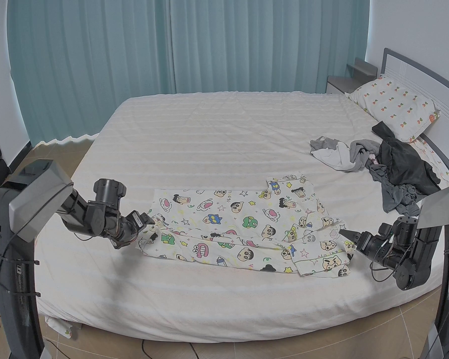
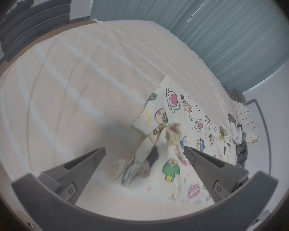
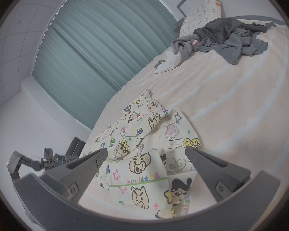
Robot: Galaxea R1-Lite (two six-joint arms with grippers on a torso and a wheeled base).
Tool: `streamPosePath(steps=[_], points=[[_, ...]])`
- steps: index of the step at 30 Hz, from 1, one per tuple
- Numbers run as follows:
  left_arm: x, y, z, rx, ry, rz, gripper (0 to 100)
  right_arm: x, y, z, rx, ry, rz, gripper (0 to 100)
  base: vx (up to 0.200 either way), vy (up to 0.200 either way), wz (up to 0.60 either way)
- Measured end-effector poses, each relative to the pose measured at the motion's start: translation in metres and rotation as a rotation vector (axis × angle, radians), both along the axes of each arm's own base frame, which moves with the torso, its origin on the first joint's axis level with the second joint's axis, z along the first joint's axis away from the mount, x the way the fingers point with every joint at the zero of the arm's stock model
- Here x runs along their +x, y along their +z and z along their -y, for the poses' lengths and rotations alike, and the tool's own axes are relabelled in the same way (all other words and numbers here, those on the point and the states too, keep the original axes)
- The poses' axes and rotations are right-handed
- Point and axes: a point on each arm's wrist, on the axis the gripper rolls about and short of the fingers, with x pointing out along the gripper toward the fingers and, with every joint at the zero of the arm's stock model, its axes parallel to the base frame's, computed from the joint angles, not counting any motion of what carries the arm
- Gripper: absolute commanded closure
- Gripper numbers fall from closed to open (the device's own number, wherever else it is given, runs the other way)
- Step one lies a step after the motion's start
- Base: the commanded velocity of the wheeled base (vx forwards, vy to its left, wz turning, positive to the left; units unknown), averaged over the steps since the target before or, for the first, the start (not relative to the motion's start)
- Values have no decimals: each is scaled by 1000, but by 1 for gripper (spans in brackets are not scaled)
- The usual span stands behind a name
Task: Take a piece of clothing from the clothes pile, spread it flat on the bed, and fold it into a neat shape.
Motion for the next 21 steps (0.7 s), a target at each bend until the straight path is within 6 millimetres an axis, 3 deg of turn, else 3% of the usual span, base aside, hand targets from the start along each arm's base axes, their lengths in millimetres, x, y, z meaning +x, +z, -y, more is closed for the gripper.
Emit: streamPosePath(steps=[2,9,14,21], points=[[-16,3,-2,-51,13,-6,0,-4,4,0,15,-5,-8,0,0,0,0],[-57,20,-3,-211,27,127,0,-19,15,-7,56,5,-39,0,200,0,0],[-85,27,0,-291,-19,130,0,-30,23,-19,82,31,-59,0,200,0,0],[-97,35,4,-316,-54,178,0,-42,47,-30,93,78,-18,0,171,0,0]])
